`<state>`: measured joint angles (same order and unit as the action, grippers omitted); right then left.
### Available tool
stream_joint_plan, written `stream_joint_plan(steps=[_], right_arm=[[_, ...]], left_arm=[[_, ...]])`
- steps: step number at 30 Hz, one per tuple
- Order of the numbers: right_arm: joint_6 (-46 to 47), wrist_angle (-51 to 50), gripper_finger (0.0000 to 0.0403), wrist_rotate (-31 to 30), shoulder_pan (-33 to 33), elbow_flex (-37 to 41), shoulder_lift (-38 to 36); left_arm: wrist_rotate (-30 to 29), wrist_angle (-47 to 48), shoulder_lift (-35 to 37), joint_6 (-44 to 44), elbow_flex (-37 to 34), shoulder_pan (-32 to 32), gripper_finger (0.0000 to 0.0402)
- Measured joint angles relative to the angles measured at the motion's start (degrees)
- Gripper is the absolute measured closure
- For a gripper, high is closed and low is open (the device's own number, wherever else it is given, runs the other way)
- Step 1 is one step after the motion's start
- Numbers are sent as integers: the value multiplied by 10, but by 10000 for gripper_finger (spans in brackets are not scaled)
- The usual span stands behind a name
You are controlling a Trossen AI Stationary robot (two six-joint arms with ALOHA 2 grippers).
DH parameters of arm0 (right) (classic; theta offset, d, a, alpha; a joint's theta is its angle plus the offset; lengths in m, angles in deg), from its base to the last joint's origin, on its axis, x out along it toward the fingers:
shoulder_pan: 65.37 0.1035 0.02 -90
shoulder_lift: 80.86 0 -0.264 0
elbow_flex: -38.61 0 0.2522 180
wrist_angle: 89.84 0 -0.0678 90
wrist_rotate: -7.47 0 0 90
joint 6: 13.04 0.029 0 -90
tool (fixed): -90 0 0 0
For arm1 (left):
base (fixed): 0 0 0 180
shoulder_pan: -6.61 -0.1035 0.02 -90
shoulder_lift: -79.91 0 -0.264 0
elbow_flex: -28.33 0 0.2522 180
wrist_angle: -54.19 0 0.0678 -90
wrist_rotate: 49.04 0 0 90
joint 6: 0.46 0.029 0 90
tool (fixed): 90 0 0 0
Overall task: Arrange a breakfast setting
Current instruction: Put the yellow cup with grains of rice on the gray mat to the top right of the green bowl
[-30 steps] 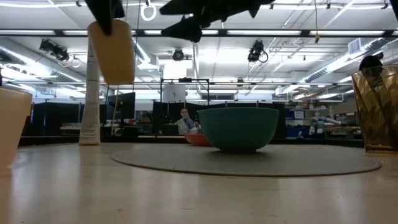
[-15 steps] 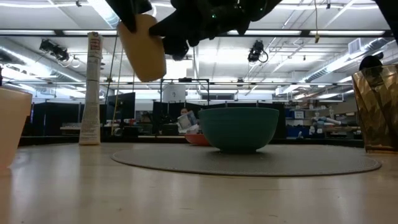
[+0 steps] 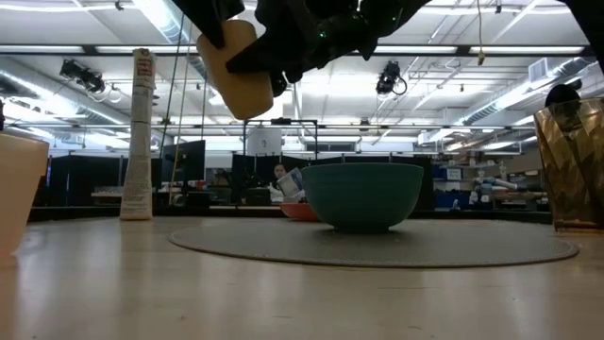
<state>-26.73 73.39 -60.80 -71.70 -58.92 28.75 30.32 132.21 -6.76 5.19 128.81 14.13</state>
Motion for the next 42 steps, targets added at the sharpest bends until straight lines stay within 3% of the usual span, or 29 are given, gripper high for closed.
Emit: stream_joint_plan(steps=[4,10,15,19,25,29,33,39,42], right_arm=[[0,7,26,-31,2,0,0],[-2,29,75,-47,2,2,0],[-2,30,76,-58,2,2,0],[3,30,76,-74,3,2,-2],[33,38,76,-87,-11,10,-26],[48,45,76,-85,-34,43,-52],[50,61,76,-72,-65,88,-97],[50,96,76,-39,-138,175,-178],[48,135,76,7,-181,234,-212]], left_arm=[[-1,-6,0,0,0,-3,385],[-3,-3,1,-20,0,-10,385],[-8,-2,1,-36,0,-10,376],[-10,-10,7,-39,0,-10,344],[-34,3,16,-46,56,-10,256],[-80,9,21,-40,112,-12,199],[-102,5,29,-92,155,-31,165],[-103,-43,52,-176,161,-63,166],[-101,-74,50,-189,160,-70,173]])
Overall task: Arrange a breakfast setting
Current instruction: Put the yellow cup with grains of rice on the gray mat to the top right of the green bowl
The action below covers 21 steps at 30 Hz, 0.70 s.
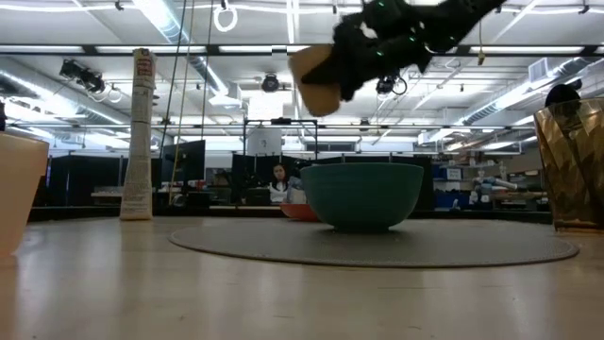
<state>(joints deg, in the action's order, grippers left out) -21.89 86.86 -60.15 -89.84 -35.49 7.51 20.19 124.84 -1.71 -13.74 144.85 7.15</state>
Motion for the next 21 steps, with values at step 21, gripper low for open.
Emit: stream_joint_plan(steps=[21], right_arm=[[-90,110,77,361,-206,180,1]], left_arm=[[2,-90,-48,-61,0,-47,180]])
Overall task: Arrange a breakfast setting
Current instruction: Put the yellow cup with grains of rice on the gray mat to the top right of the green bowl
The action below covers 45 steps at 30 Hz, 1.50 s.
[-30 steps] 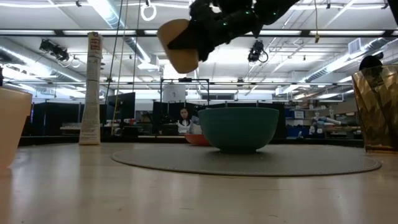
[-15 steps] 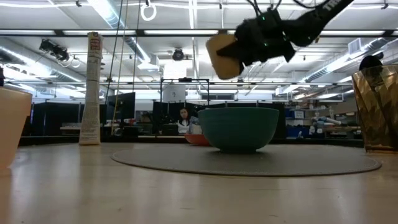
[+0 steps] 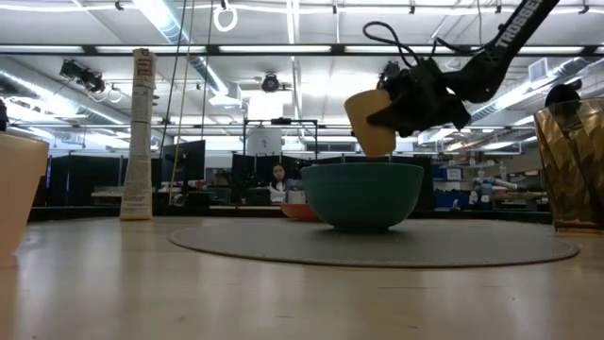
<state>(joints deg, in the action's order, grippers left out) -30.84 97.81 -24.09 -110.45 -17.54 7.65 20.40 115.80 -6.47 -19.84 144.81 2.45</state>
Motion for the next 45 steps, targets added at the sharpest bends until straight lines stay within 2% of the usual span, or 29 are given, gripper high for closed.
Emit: stream_joint_plan(steps=[5,10,16,24,28,33,45], right_arm=[[23,100,77,-20,-1,46,3],[15,125,77,-30,-12,68,4],[-5,171,77,-21,-12,95,7],[36,305,77,17,6,102,125],[83,381,77,70,6,102,169],[50,395,77,109,8,108,194],[-25,393,77,84,20,114,240]], left_arm=[[27,-9,-15,9,0,-14,180],[28,-10,-24,35,0,-26,180],[24,-64,-36,68,0,-32,180],[23,-104,-54,80,0,-31,180],[23,-96,-56,77,0,-31,180],[22,-96,-56,76,0,-31,180],[15,-96,-76,80,0,-34,180]])
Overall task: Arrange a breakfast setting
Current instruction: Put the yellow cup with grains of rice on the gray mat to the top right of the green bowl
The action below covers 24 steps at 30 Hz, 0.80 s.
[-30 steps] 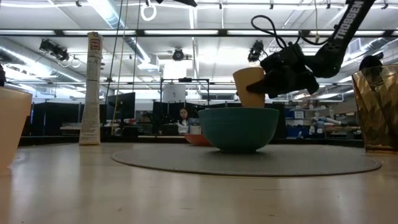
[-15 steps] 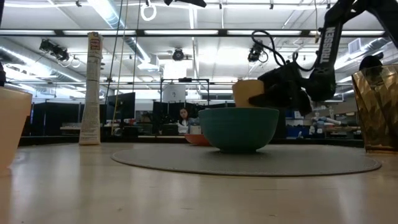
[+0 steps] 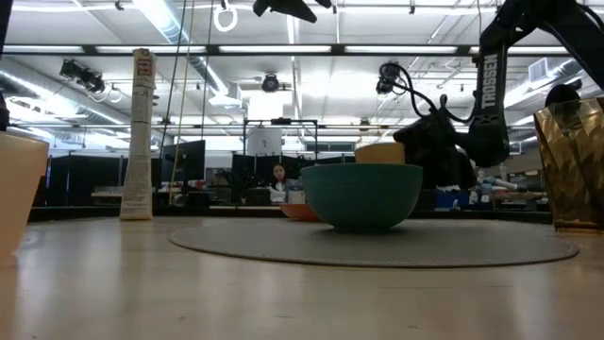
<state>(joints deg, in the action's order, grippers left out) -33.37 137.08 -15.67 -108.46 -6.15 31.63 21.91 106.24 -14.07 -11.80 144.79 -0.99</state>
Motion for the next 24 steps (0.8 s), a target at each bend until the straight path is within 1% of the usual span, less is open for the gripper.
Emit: stream_joint_plan(steps=[3,11,16,18,24], right_arm=[[-35,-1,77,-24,0,9,0],[-39,-14,77,-29,5,11,-1],[-77,-45,77,-58,13,11,-2],[-75,-47,77,-66,15,11,-2],[-36,-49,42,-101,15,11,-3]], left_arm=[[0,-2,-2,-3,0,0,180],[0,-3,-3,-4,0,0,180],[0,-2,-3,-4,0,0,180],[0,-2,-3,-2,0,0,180],[0,6,-3,0,0,0,180]])
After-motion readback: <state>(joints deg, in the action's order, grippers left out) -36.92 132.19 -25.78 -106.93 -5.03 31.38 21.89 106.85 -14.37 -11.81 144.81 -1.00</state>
